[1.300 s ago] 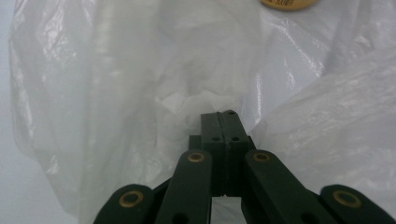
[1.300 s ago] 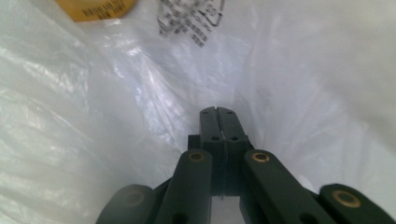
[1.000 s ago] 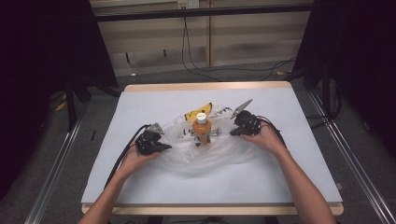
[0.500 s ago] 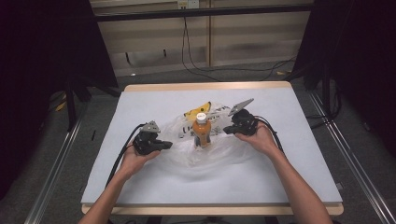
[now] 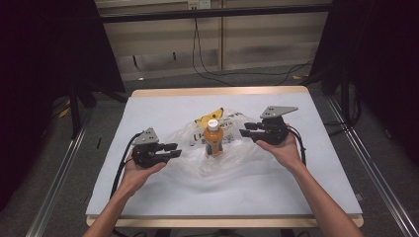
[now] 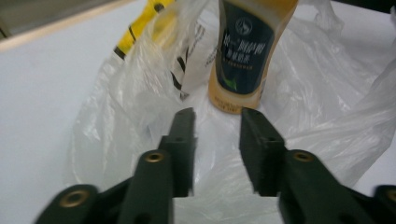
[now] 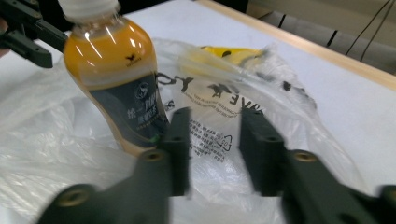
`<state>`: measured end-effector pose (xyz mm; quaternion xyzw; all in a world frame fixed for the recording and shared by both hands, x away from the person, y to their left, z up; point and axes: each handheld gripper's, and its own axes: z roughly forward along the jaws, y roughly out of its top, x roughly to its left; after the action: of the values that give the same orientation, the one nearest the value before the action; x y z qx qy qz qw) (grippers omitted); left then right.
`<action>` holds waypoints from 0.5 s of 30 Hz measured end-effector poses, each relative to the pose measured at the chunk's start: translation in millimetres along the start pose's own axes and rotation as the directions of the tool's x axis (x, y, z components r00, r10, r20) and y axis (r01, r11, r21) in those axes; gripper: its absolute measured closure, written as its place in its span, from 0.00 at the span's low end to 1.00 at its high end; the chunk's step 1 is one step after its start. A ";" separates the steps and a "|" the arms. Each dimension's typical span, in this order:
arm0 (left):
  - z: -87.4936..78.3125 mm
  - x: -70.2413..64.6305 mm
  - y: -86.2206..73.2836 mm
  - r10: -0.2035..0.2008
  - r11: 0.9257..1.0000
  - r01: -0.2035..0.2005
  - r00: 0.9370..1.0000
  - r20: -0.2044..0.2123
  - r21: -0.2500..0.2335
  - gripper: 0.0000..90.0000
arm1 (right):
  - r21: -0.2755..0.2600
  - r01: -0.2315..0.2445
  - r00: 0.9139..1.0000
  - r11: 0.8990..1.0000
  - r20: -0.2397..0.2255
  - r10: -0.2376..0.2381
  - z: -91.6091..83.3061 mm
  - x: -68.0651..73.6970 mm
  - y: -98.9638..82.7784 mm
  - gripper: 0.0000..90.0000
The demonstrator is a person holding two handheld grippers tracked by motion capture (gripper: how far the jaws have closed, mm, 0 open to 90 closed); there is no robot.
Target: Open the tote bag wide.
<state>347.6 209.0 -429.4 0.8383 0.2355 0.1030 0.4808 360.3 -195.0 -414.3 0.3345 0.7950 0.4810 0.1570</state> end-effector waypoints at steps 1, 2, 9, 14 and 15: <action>-2.5 -1.3 0.3 -0.006 1.000 0.006 1.000 -0.004 -0.020 0.65 | -0.013 -0.001 1.000 1.000 0.007 0.001 -3.7 1.8 -0.6 0.58; -5.0 -3.2 0.3 -0.012 0.999 0.011 1.000 -0.015 -0.033 0.59 | -0.023 -0.006 1.000 1.000 0.009 0.007 -7.5 3.3 -1.4 0.52; -14.4 -9.9 -5.4 -0.023 0.997 0.016 0.996 -0.090 -0.075 0.28 | -0.063 -0.023 0.998 0.998 0.056 0.026 -35.6 12.6 -16.5 0.20; -18.6 -13.2 -8.0 -0.042 0.996 0.034 0.995 -0.092 -0.084 0.15 | -0.104 -0.056 0.993 0.993 0.094 0.066 -51.0 13.8 -28.3 0.08; -20.9 -15.2 -9.2 -0.042 0.996 0.034 0.994 -0.099 -0.081 0.12 | -0.115 -0.060 0.993 0.992 0.099 0.071 -55.0 13.2 -30.8 0.08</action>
<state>323.4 221.3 -425.7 0.8078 0.2714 0.1452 0.5028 307.5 -231.9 -413.3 0.3755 0.7462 0.5119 0.2004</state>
